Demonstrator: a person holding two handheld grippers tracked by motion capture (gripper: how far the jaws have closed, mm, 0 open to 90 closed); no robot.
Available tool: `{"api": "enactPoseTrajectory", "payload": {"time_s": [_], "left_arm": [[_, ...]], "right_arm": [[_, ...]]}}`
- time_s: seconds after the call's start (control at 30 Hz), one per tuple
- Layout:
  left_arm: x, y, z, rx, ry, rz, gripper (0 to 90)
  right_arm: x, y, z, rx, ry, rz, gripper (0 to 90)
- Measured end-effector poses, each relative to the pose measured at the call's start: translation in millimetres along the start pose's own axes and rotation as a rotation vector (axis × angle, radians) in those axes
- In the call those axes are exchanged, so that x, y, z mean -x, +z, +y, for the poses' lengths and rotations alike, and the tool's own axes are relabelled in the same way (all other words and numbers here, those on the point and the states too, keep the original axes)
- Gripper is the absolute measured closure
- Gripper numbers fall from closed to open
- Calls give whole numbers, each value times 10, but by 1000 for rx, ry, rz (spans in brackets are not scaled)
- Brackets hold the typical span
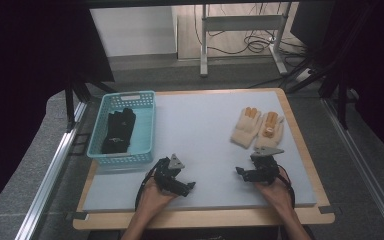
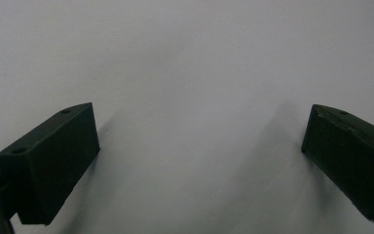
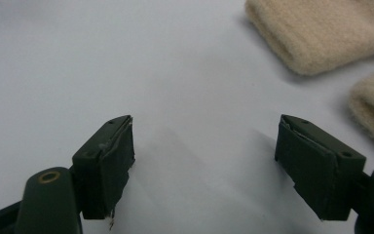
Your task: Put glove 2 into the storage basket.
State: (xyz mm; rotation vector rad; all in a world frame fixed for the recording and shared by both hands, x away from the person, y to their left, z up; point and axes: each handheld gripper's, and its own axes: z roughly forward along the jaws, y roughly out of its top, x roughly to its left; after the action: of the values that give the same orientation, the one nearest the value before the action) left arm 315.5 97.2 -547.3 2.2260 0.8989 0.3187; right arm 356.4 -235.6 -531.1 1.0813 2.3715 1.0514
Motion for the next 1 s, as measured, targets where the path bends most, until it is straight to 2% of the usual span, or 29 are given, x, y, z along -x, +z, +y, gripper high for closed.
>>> {"api": "enactPoseTrajectory", "payload": {"time_s": [0.13,0.23,0.33,0.47,0.6,0.7,0.83,1.0], "left_arm": [[1,1,-1,1,0,2,4],[1,1,-1,2,0,1,4],[1,1,-2,2,0,1,5],[0,1,-2,2,-1,0,5],[1,1,-2,2,-1,0,5],[1,1,-2,3,-1,0,5],[1,1,-2,3,-1,0,5],[0,1,-2,3,0,0,5]], "right_arm": [[49,-47,9,-5,3,-5,273],[107,-131,56,22,20,-5,321],[170,-215,137,36,13,-20,374],[295,-245,280,27,9,-39,430],[452,-161,435,30,22,-48,459],[544,-57,560,25,12,-73,458],[676,120,720,8,21,-105,411],[814,323,901,2,40,-121,328]]}}
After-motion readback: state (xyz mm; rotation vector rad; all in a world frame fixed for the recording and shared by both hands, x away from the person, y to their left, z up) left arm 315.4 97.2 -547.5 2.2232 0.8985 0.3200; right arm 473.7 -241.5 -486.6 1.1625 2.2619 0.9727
